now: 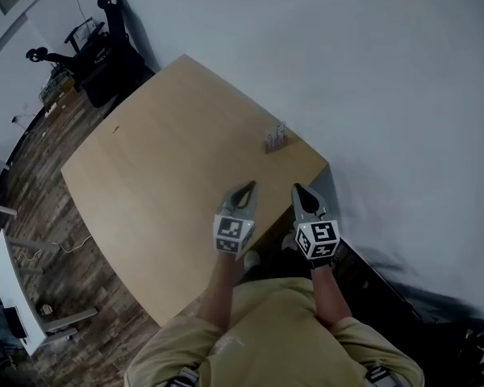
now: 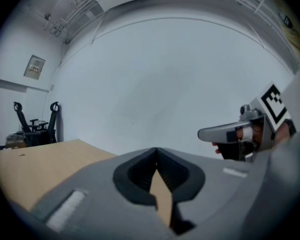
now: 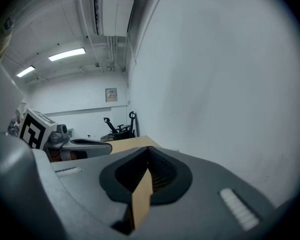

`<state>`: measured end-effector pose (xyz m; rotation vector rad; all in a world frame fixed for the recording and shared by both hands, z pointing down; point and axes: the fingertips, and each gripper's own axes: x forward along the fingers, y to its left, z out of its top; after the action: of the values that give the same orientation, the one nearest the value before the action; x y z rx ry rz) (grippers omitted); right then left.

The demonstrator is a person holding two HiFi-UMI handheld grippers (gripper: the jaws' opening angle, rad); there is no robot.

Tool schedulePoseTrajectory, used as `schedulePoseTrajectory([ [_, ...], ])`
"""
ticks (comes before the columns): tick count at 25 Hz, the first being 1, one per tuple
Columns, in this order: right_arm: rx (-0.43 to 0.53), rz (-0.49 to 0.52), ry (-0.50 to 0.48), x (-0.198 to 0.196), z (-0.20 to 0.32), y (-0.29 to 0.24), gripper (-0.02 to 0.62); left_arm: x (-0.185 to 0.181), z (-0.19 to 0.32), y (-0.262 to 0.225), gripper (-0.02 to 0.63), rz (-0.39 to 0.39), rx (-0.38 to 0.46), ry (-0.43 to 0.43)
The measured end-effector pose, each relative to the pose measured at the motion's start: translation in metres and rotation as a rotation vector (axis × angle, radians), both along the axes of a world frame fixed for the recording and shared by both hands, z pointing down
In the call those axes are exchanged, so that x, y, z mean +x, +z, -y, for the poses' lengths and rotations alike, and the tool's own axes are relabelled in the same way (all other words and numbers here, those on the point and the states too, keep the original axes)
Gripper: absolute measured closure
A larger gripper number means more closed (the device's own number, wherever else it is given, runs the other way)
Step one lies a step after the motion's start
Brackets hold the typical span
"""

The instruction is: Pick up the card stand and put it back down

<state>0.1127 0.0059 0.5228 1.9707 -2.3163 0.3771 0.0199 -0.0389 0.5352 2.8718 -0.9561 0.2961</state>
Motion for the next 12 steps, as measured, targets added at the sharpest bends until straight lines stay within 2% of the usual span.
schedulePoseTrajectory([
  [7, -0.076, 0.026, -0.022, 0.021, 0.041, 0.037, 0.591, 0.009, 0.038, 0.059, 0.603, 0.081, -0.102, 0.018],
  [12, -0.127, 0.077, -0.048, 0.049, 0.077, 0.071, 0.591, 0.032, 0.087, 0.102, 0.589, 0.160, -0.146, 0.065],
])
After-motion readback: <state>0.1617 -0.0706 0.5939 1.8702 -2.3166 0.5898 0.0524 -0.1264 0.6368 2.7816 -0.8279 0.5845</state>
